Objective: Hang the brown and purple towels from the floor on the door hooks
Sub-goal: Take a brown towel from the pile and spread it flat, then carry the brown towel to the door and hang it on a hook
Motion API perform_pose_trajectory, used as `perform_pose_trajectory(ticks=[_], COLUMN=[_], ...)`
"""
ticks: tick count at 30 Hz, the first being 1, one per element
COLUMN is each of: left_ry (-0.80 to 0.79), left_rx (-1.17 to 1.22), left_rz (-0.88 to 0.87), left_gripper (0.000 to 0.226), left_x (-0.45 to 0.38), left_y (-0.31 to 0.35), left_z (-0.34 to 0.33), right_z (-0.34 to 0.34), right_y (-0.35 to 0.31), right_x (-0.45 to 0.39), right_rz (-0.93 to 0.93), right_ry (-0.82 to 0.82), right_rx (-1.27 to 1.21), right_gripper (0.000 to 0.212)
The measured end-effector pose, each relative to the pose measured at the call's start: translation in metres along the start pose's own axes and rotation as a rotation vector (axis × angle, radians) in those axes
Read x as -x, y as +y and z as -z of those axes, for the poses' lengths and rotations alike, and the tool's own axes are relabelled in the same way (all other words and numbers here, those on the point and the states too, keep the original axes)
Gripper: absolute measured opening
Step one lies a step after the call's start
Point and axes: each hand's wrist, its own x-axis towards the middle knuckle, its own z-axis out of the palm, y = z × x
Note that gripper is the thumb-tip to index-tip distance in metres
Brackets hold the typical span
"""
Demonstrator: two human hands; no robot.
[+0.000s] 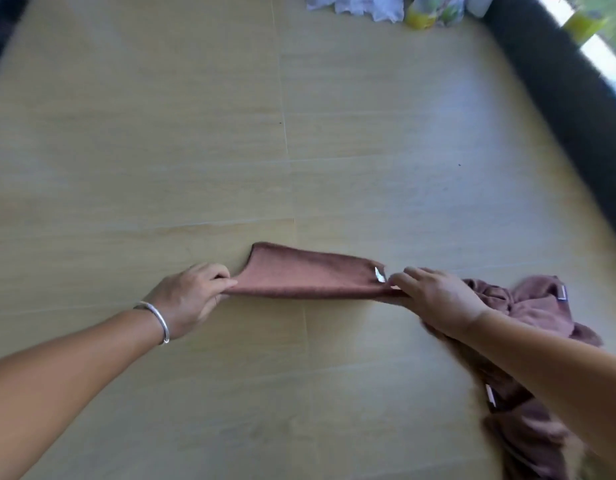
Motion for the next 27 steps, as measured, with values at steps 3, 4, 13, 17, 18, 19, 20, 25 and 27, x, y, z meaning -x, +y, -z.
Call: perform_pose_trajectory(ticks=[3, 4, 13, 17, 18, 19, 20, 25, 27], left_ry=[0.036, 0.046, 0.052, 0.160, 0.222, 0.262, 0.267, 0.267, 0.323], left_rx=[-0.017, -0.018, -0.033, -0.120, -0.175, -0.238, -0.306, -0.610, -0.592], left_rz=[0.075, 0.095, 0.312, 0.289, 0.246, 0.185, 0.119, -0.049, -0.020], left_gripper=[0.019, 0.017, 0.013, 0.016, 0.025, 0.032, 0.039, 0.063, 0.054], left_x=[0.013, 0.017, 0.096, 0.139, 0.149, 0.156, 0.164, 0.195, 0.204], left_y=[0.023, 0.030, 0.109, 0.141, 0.148, 0.153, 0.156, 0.163, 0.166], left_z=[0.103, 0.132, 0.467, 0.594, 0.624, 0.649, 0.680, 0.812, 0.854], right_z=[0.108, 0.137, 0.484, 0.612, 0.642, 0.666, 0.696, 0.822, 0.863], right_y=[-0.017, -0.023, -0.106, -0.147, -0.156, -0.161, -0.167, -0.193, -0.207], right_x=[-0.007, -0.010, -0.010, 0.005, 0.008, 0.010, 0.011, 0.013, 0.012], right_rz=[-0.050, -0.063, -0.074, -0.040, -0.019, -0.002, 0.016, 0.145, 0.198], right_ry=[-0.037, -0.060, -0.133, -0.147, -0.124, -0.103, -0.066, 0.227, 0.317], right_rx=[0.019, 0.056, 0.130, 0.116, 0.127, 0.138, 0.150, 0.293, 0.345], right_gripper=[0.025, 0.026, 0.028, 0.023, 0.022, 0.020, 0.017, 0.011, 0.004])
